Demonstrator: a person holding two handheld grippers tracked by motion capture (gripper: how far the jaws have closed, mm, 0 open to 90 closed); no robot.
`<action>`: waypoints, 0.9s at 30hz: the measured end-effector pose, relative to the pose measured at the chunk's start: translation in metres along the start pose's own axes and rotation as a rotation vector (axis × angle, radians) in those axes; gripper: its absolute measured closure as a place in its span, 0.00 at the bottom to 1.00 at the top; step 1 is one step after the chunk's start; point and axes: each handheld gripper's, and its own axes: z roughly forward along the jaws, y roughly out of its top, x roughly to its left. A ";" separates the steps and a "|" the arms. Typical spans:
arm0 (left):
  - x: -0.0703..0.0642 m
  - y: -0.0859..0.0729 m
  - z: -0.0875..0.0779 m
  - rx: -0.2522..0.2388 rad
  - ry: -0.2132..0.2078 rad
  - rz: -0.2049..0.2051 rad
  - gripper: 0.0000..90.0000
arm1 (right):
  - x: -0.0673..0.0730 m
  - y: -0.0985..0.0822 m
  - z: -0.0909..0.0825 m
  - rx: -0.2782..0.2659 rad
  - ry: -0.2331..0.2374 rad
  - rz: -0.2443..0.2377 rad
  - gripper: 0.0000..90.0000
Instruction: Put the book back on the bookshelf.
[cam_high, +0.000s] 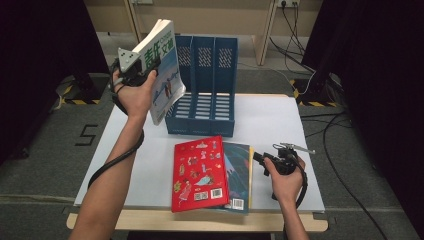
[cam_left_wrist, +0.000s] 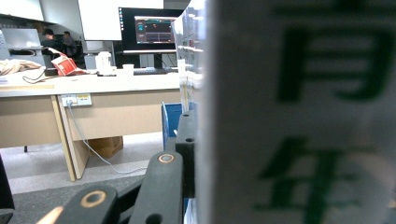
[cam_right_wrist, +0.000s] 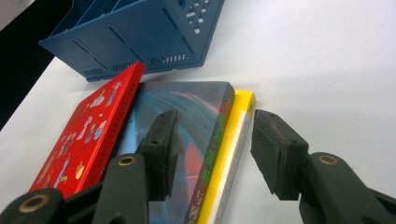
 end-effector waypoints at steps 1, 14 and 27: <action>0.000 -0.001 0.002 0.002 0.000 0.001 0.82 | -0.001 0.000 0.000 0.001 0.000 -0.006 0.58; -0.005 -0.005 0.025 0.016 0.004 0.004 0.82 | 0.000 0.000 0.001 0.002 0.004 -0.009 0.58; -0.006 -0.009 0.050 0.029 0.015 0.010 0.82 | 0.001 0.000 0.001 0.001 0.007 -0.007 0.58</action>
